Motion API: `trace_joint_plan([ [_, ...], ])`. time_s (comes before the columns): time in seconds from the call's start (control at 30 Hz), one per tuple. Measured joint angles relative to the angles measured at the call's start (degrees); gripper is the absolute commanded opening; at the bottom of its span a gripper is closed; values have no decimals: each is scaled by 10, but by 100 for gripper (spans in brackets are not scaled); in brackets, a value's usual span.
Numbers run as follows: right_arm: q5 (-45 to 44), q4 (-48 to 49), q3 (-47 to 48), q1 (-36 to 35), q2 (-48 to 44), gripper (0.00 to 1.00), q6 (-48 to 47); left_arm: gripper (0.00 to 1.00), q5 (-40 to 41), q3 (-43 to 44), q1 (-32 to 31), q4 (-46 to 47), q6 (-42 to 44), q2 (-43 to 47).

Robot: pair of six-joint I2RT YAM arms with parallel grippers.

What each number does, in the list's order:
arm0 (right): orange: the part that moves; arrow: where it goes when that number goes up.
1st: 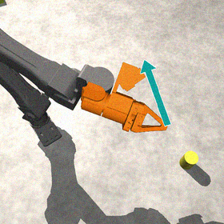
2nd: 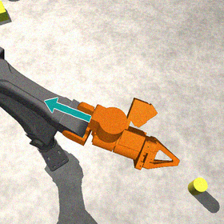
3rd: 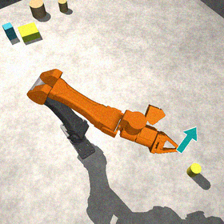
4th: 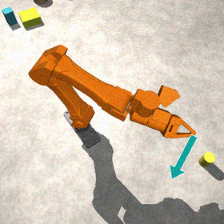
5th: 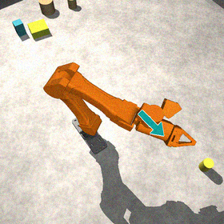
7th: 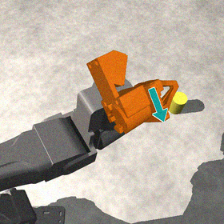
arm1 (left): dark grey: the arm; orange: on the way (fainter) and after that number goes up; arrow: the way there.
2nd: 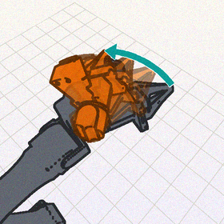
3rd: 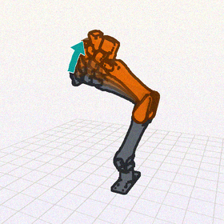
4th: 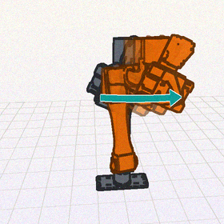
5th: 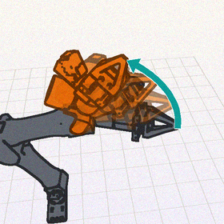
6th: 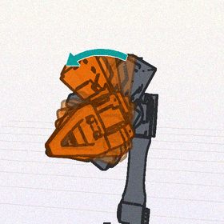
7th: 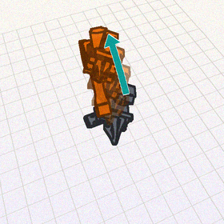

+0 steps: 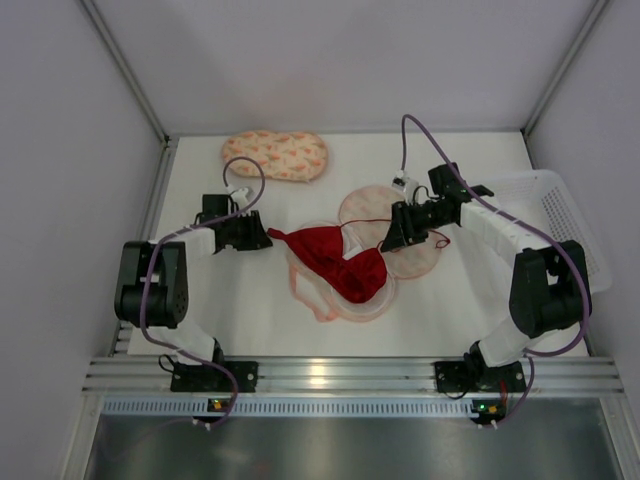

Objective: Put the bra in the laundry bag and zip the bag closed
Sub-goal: Adjust the bra in the laundry bag.

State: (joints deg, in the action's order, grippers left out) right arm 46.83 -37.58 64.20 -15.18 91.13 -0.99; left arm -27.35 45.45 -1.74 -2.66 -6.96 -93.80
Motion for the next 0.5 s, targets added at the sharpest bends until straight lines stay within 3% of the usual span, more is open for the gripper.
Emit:
trace_joint_plan([
  [0.5, 0, -1, 0, 0, 2, 38, 0, 42, -13, 62, -9, 31, -31, -68],
])
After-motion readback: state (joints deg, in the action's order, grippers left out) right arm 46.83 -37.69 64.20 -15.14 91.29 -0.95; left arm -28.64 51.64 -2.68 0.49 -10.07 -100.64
